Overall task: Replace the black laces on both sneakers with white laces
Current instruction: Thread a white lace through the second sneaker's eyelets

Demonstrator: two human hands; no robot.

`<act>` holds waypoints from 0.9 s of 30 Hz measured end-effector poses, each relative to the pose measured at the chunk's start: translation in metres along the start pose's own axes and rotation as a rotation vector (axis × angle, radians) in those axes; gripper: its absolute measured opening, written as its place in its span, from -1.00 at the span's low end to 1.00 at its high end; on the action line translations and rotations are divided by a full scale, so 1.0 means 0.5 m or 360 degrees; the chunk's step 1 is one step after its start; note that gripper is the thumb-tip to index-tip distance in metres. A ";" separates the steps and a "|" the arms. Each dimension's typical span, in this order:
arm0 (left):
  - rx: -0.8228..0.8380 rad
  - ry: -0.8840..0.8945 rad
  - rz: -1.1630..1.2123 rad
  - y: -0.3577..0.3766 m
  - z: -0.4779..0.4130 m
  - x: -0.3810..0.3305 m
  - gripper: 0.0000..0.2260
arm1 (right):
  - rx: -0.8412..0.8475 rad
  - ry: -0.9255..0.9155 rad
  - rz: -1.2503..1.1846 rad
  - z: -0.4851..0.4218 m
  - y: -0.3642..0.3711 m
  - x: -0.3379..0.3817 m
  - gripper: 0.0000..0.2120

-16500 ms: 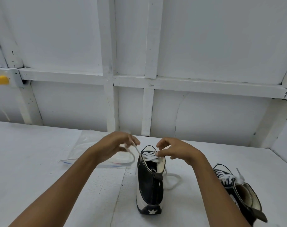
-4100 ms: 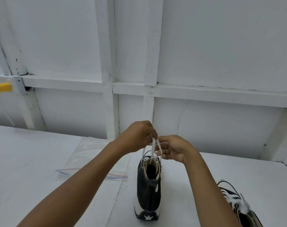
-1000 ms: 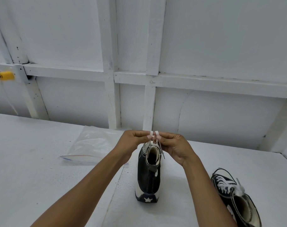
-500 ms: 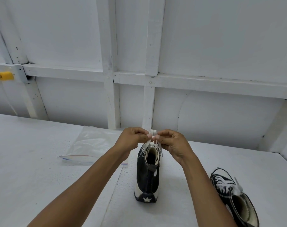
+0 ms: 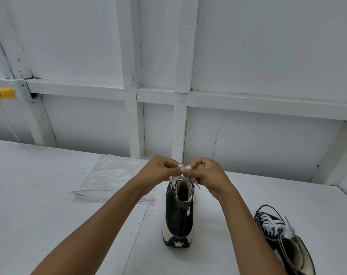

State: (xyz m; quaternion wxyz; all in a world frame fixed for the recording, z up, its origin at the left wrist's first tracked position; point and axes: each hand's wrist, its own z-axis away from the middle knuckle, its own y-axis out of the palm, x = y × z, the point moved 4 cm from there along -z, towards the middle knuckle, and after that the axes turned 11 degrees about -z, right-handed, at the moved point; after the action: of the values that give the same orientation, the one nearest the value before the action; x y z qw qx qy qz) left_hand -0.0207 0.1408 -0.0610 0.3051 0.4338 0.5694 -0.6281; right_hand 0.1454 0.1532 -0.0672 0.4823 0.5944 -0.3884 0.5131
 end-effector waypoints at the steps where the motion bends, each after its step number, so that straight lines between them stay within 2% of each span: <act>1: -0.0011 0.0013 0.0035 0.002 0.000 0.002 -0.82 | 0.0032 0.0018 -0.0010 -0.001 0.000 -0.004 -0.68; 3: 0.0037 -0.0004 0.0168 0.004 -0.001 0.007 -0.80 | 0.0108 0.0072 -0.0033 -0.002 -0.001 -0.010 -0.79; 6: 0.0187 -0.0012 0.0201 0.003 -0.001 0.007 -0.84 | 0.0154 0.0101 0.0008 -0.002 -0.005 -0.010 -0.82; 11: 0.0167 0.0203 -0.0414 -0.017 -0.012 -0.030 -0.94 | 0.0142 0.0111 0.0082 -0.002 -0.006 -0.008 -0.83; 14: 0.0029 0.0350 -0.0984 -0.018 -0.019 -0.059 -0.89 | 0.0115 0.0091 0.0153 -0.001 -0.003 -0.006 -0.87; 16: -0.0033 0.0469 -0.1227 -0.013 -0.015 -0.074 -0.86 | 0.0105 0.0073 0.0232 -0.002 -0.002 -0.005 -0.90; 20: -0.0137 0.0734 -0.1535 0.008 -0.004 -0.083 -0.89 | 0.0065 0.0075 0.0332 -0.006 0.000 0.000 -0.91; 24: -0.0221 0.0922 -0.1676 0.024 -0.002 -0.074 -0.88 | 0.0015 0.0118 0.0340 -0.005 0.004 -0.002 -0.84; 27: -0.0374 0.1340 -0.1820 0.035 0.007 -0.078 -0.87 | 0.0013 0.0204 0.0199 -0.009 0.010 -0.006 -0.75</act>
State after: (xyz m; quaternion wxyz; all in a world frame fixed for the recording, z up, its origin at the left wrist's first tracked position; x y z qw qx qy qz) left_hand 0.0109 0.1303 -0.0343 -0.2723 0.2373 0.8406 -0.4036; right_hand 0.1389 0.1562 -0.0691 0.4708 0.5369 -0.3907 0.5809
